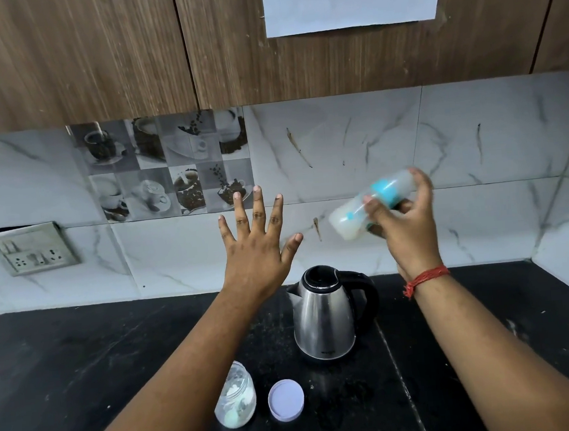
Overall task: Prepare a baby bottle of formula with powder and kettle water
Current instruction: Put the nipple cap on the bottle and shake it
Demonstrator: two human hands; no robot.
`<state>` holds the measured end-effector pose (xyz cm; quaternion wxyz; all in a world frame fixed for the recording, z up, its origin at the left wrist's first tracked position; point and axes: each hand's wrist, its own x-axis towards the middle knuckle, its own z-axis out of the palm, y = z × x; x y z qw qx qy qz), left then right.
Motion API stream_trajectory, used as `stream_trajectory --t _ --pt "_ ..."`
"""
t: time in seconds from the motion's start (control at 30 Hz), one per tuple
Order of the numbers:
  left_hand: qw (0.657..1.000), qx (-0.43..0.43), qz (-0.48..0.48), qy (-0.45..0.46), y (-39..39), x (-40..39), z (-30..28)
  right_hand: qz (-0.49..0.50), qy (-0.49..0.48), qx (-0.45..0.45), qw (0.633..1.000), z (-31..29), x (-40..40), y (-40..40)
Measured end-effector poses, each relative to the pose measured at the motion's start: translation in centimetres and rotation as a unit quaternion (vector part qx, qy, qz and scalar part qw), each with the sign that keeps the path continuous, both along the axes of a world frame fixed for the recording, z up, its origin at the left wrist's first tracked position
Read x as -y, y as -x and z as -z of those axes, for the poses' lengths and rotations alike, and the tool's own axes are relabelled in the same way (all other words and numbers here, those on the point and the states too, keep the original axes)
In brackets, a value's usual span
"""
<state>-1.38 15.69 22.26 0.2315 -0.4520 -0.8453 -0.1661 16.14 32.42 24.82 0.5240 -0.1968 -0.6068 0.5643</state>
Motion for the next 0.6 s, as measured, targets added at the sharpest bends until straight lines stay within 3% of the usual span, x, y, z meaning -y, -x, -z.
stream_trajectory --t 0.07,0.13,0.23,0.33,0.43,0.53,0.6 --pt "1.000 0.005 -0.004 -0.001 0.07 -0.01 0.03 -0.007 0.012 -0.016 1.000 -0.08 -0.10 -0.07" --pt "1.000 -0.001 -0.003 0.000 0.07 0.06 0.09 -0.038 -0.022 0.042 0.998 0.03 0.14 0.17" --pt "1.000 0.003 -0.004 -0.004 0.18 -0.02 0.17 -0.001 0.021 -0.018 1.000 0.38 -0.26 0.11" --pt "1.000 -0.004 -0.001 -0.005 0.20 0.03 0.28 -0.026 -0.009 0.027 0.999 0.41 0.10 0.27" --pt "1.000 0.002 -0.004 -0.003 0.32 -0.14 0.39 0.001 0.020 -0.025 0.999 0.44 -0.16 0.26" --pt "1.000 -0.001 -0.003 0.001 0.26 -0.05 0.32 -0.045 -0.018 0.044 0.998 0.54 -0.04 0.56" --pt "1.000 0.002 -0.003 -0.002 0.34 -0.05 0.26 -0.015 0.014 -0.002 1.000 0.66 -0.24 0.50"
